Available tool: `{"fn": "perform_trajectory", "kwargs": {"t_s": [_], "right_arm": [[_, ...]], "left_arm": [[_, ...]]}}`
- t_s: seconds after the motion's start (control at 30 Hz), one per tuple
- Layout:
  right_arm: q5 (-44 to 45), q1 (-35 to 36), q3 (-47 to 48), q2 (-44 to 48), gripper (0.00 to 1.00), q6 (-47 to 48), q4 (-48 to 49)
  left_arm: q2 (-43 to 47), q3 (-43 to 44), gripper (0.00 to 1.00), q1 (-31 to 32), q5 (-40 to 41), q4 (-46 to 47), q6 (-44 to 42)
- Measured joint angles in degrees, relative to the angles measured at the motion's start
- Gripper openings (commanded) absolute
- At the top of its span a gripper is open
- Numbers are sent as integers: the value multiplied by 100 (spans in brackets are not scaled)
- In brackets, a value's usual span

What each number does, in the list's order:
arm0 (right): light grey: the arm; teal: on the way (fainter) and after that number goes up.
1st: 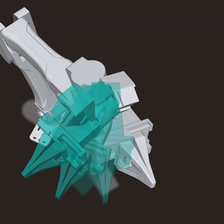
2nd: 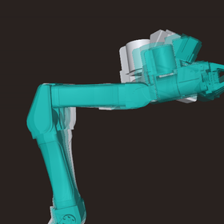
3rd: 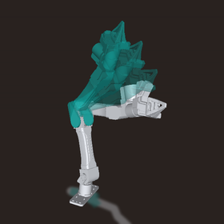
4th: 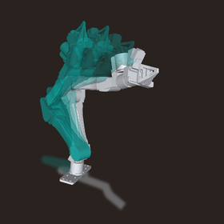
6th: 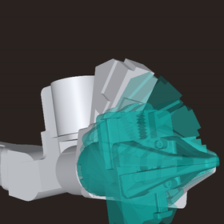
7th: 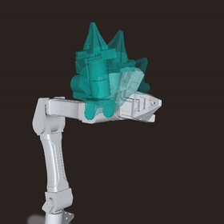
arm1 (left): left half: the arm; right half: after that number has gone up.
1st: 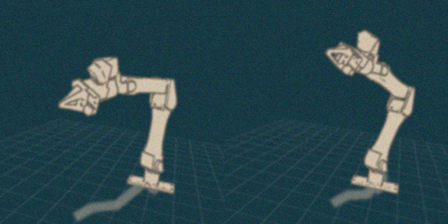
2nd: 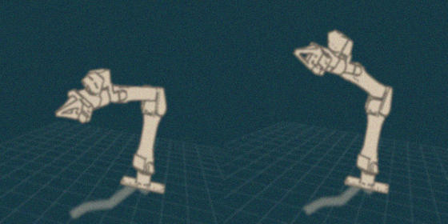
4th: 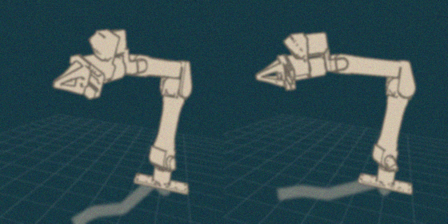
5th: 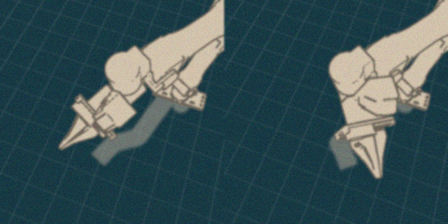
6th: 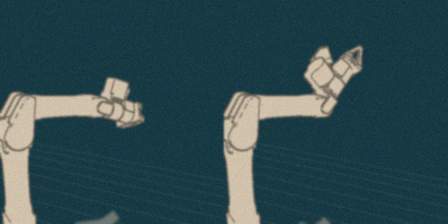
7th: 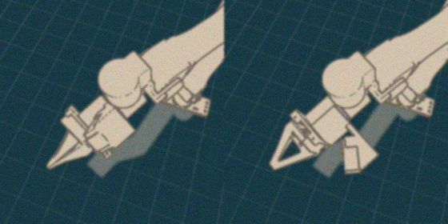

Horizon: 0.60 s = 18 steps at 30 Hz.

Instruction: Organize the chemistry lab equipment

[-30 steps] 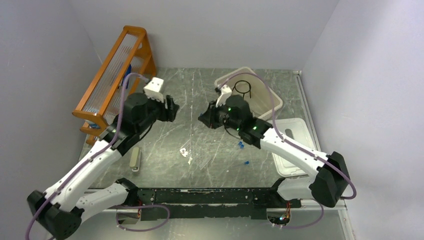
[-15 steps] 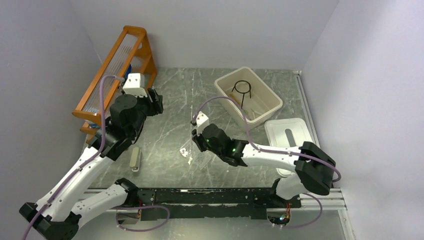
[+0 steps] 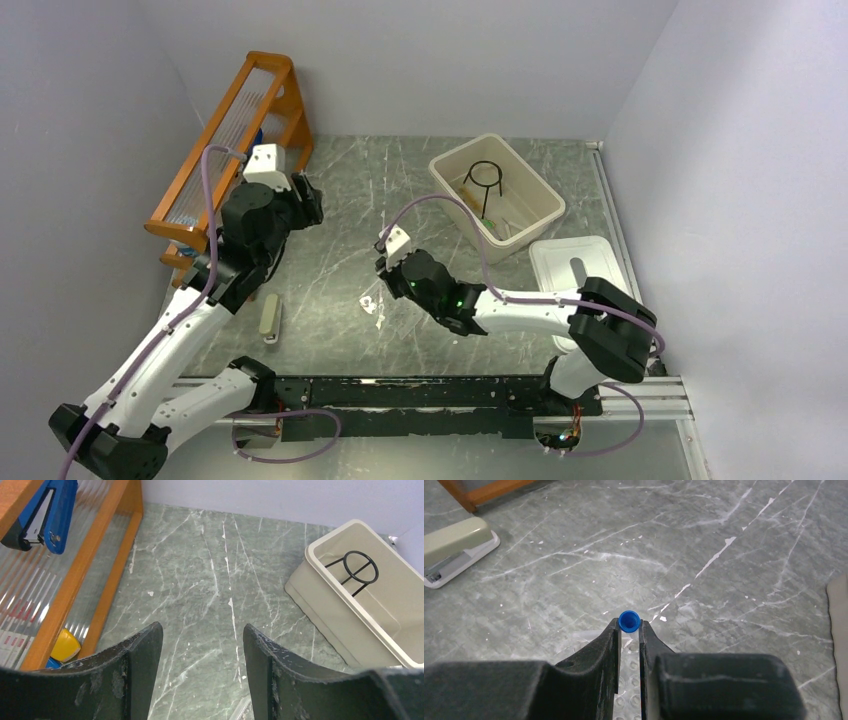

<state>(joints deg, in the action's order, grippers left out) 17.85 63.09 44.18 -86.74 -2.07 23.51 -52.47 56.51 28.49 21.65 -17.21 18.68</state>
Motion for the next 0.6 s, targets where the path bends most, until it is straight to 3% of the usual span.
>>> {"fn": "perform_trajectory", "kwargs": {"t_s": [0.6], "right_arm": [[37, 0, -597, -323, 3, -111, 929]], "left_arm": [[-391, -249, 63, -826, -1615, 162, 192]]}}
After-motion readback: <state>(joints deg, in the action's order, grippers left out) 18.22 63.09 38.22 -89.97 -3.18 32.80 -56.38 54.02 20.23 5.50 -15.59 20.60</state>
